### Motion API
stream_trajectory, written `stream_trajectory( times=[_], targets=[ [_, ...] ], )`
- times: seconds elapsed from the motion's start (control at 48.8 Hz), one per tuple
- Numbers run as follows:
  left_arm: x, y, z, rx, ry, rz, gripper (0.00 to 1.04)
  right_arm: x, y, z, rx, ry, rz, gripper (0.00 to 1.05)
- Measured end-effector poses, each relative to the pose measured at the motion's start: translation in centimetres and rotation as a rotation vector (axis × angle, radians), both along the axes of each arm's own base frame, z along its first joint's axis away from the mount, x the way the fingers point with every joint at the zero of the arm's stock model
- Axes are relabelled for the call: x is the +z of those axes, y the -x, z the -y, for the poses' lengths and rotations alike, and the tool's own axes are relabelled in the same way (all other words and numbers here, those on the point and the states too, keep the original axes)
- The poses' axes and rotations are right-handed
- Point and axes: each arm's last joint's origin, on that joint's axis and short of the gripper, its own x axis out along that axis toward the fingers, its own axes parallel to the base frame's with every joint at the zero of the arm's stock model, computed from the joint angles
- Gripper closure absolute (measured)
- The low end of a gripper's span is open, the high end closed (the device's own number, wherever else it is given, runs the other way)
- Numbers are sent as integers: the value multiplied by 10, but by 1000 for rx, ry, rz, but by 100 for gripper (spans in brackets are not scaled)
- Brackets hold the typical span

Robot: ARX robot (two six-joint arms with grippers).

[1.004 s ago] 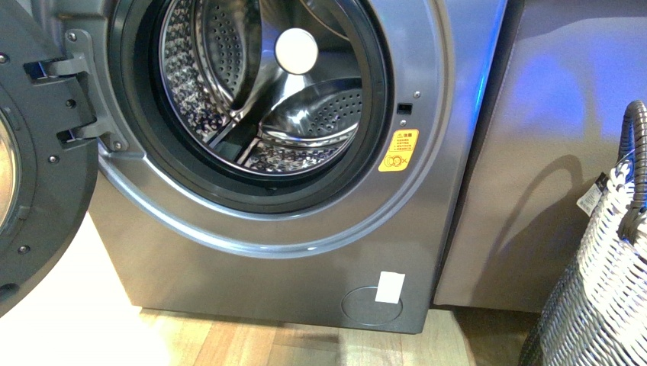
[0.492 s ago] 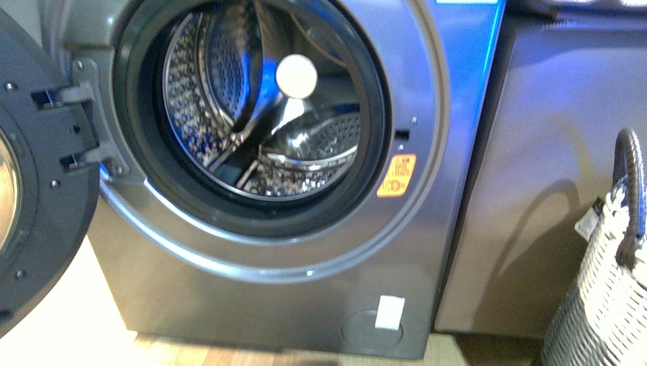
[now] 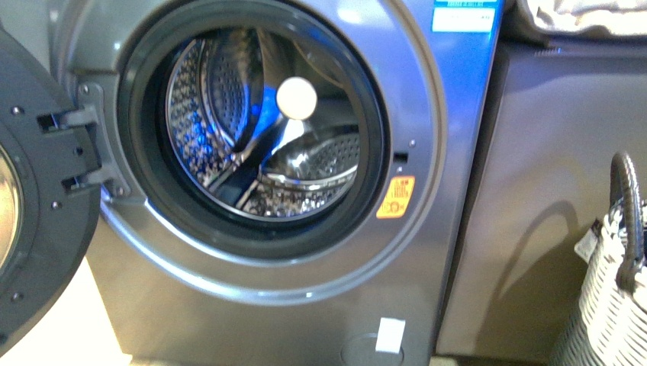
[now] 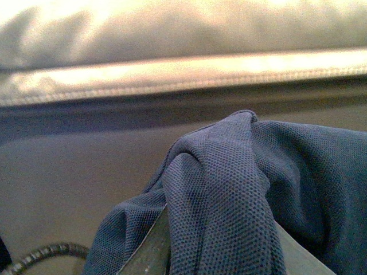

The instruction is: Put clothes into washing machine

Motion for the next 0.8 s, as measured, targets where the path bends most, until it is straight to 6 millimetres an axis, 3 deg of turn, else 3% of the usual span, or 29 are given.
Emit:
stream_trajectory(
  times=[0.287, 0.512, 0.656, 0.799],
  targets=[
    [0, 0, 0, 0, 0, 0, 7, 114, 0, -12, 60, 7, 118, 83],
    [0, 0, 0, 0, 0, 0, 7, 208, 12, -44, 144, 42, 228, 83],
    [0, 0, 0, 0, 0, 0, 7, 248, 15, -72, 251, 14, 228, 83],
    [0, 0, 0, 0, 0, 0, 7, 273, 10, -103, 384, -37, 198, 83]
  ],
)
